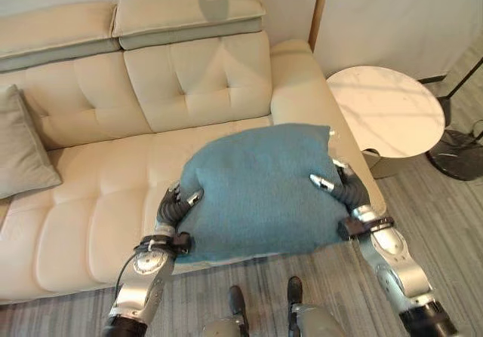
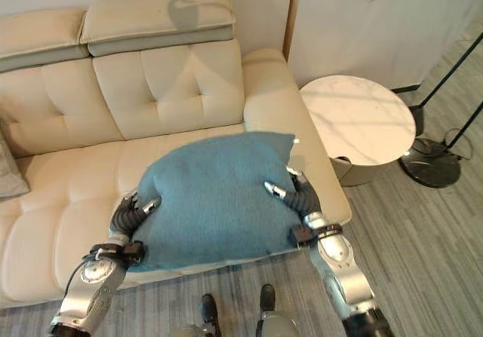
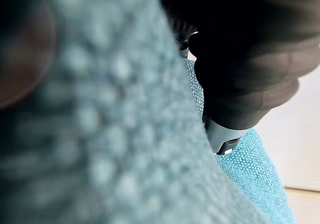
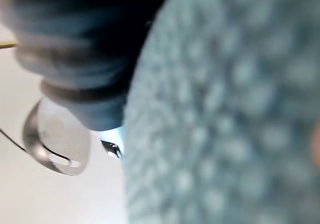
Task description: Pick up all the scattered cushions and arrange them neatly on the sofa.
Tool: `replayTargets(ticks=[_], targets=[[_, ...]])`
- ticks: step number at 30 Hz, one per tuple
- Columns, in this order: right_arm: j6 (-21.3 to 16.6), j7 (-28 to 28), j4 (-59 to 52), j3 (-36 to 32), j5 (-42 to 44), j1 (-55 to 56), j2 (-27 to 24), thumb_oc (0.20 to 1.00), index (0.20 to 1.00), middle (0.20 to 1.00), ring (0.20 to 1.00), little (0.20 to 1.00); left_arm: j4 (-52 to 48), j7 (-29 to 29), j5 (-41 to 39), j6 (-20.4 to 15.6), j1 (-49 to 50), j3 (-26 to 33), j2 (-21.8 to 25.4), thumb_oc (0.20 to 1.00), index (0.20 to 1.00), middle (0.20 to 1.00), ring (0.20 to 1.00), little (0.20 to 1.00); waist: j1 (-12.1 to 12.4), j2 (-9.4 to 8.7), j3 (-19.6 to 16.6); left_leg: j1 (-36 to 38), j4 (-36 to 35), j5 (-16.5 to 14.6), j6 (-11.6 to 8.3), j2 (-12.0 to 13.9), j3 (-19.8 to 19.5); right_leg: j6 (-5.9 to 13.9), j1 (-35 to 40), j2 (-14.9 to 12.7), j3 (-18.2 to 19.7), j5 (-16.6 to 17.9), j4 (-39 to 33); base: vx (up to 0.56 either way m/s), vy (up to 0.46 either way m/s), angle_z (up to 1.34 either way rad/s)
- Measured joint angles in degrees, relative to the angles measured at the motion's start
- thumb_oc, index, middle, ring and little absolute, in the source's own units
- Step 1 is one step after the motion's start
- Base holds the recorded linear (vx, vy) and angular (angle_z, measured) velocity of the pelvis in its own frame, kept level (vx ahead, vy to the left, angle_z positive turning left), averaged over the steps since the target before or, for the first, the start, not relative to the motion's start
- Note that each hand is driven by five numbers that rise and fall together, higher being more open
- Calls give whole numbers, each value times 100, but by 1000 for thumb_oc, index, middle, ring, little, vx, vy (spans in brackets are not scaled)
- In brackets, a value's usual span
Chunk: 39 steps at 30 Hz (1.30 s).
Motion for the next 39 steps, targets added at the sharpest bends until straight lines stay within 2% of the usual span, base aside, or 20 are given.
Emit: replayTargets(ticks=[7,8,12,14,17,20,22,23,24,25,26,27,28,29,31,32,33,34,37,39], targets=[[-361,-1191,1747,202,-23,-2726,363,200,200,200,200,200,1762,1009,-28,-323,-2742,-428,418,200,200,200,200,200,321,230,10,-1074,-10,344,43,-13,1,-57,-1143,-10,12,249,112,-102,-9,0],[-520,-1466,2416,228,-177,-3346,466,200,200,200,200,200,2515,1157,-33,-451,-3429,-771,627,200,200,200,200,200,393,254,19,-1248,47,354,35,-9,-6,-50,-1327,-15,38,251,167,-45,-11,-3],[-522,-2408,3663,376,-765,-5169,501,200,200,200,200,200,3781,1445,-167,-557,-5305,-1213,872,200,200,200,200,200,550,417,162,-1807,-110,612,28,-9,-29,-43,-1918,-6,23,395,118,-25,-18,1],[-529,-2733,3691,448,-1149,-5736,397,200,200,200,200,200,3942,1555,-245,-685,-5837,-1323,1036,200,200,200,200,200,560,456,401,-1955,-137,650,16,20,-52,-134,-2047,59,11,493,56,-10,-42,-1],[-510,-3111,4031,819,-1401,-6438,142,200,200,200,200,200,4581,1606,-232,-725,-6649,-1611,1193,200,200,200,200,200,578,458,460,-2244,-162,681,-29,47,-232,-148,-2285,79,-45,507,-3,5,-47,7],[-486,-3582,4049,923,-1731,-7466,-266,200,200,200,200,200,4563,1821,-124,-737,-7795,-1556,1468,200,200,200,200,200,690,409,577,-2757,-210,775,-89,130,-337,-255,-2652,173,-120,706,-314,15,-95,7],[-481,-3845,4040,1030,-1976,-7579,-337,200,200,200,200,200,4226,2223,280,-759,-7783,-1513,1515,200,200,200,200,200,722,402,613,-2834,-147,777,-92,143,-475,-254,-2663,179,-128,704,-313,-4,-80,6],[-482,-3918,4040,1075,-2048,-7589,-369,529,529,529,529,529,4130,2384,424,-773,-7762,-1526,1517,771,771,771,771,771,732,397,616,-2846,-122,777,-92,143,-542,-254,-2662,181,-122,704,-311,-24,-92,15],[-485,-3995,4126,1220,-2090,-7666,-454,1000,1000,1000,1000,1000,4098,2526,549,-778,-7772,-1542,1557,1000,1000,1000,1000,1000,727,387,623,-2955,39,775,-95,145,-643,-255,-2663,161,-119,705,-311,-17,-67,19],[-494,-4021,4284,1334,-2086,-7748,-468,1000,1000,1000,1000,1000,4208,2555,655,-805,-7809,-1566,1583,1000,1000,1000,1000,1000,703,361,639,-3147,362,744,-130,101,-635,-258,-2664,102,-113,708,-314,-11,-66,46],[-483,-3990,4631,1536,-2073,-7891,-506,1000,1000,1000,1000,1000,4603,2551,694,-810,-8005,-1805,1622,1000,1000,1000,1000,1000,635,222,661,-3537,619,567,-181,-80,-669,-260,-2695,-63,-53,711,-332,-7,-29,28],[-473,-3924,4732,1594,-2020,-7915,-511,1000,1000,1000,1000,1000,4771,2520,658,-779,-8073,-1891,1710,1000,1000,1000,1000,1000,699,209,667,-3470,143,775,-146,-59,-659,-258,-2696,-25,-25,712,-328,-17,-62,-26],[-434,-3727,4776,1812,-1881,-7906,-436,1000,1000,1000,1000,1000,5406,2329,603,-631,-8576,-2458,2058,1000,1000,1000,1000,1000,796,213,666,-3461,-231,1829,-104,133,-690,-194,-2736,241,40,662,-300,-18,-39,-55],[-454,-3622,4835,1821,-1781,-7884,-354,1000,1000,1000,1000,1000,5714,2217,596,-558,-8861,-2824,2218,1000,1000,1000,1000,1000,733,213,665,-3513,-226,1739,-101,184,-710,-158,-2811,253,31,611,-229,-8,-35,-49],[-414,-3304,5183,2037,-1543,-7844,-338,1000,1000,1000,1000,1000,5773,1885,611,-485,-9114,-2949,2294,1000,1000,1000,1000,1000,705,237,675,-3600,-220,1750,-87,168,-983,261,-3532,120,42,122,778,-9,-7,10],[-298,-3123,5294,2015,-1460,-7822,-323,1000,1000,1000,1000,1000,5750,1723,624,-429,-9134,-2981,2260,1000,1000,1000,1000,1000,692,230,672,-3658,-220,1750,-87,9,-993,295,-3451,40,130,135,211,-23,-20,55],[-331,-2938,5232,1987,-1459,-7462,-339,1000,1000,1000,1000,1000,5581,1595,652,-437,-8849,-2907,2263,1000,1000,1000,1000,1000,643,215,662,-3719,-223,1742,-91,-166,-942,-7,-3292,-85,189,700,-372,-22,-20,47],[-420,-2834,5102,1986,-1458,-7122,-330,1000,1000,1000,1000,1000,5430,1542,669,-482,-8612,-2892,2324,1000,1000,1000,1000,1000,722,223,665,-3734,-223,1743,-91,-148,-926,31,-3253,-53,166,829,-490,-8,-22,26],[-272,-2371,4606,2023,-1349,-5160,-84,1000,1000,1000,1000,1000,5264,1372,671,-330,-7327,-2524,2305,1000,1000,1000,1000,1000,654,209,685,-3729,-223,1742,-92,-81,-924,57,-3293,0,161,804,-375,-2,-6,-2],[-145,-2173,4636,2136,-1360,-4712,69,1000,1000,1000,1000,1000,5323,1297,672,-201,-6961,-2379,2243,1000,1000,1000,1000,1000,568,109,762,-3733,-223,1741,-92,-61,-907,61,-3311,24,176,801,-371,-9,7,-4]])
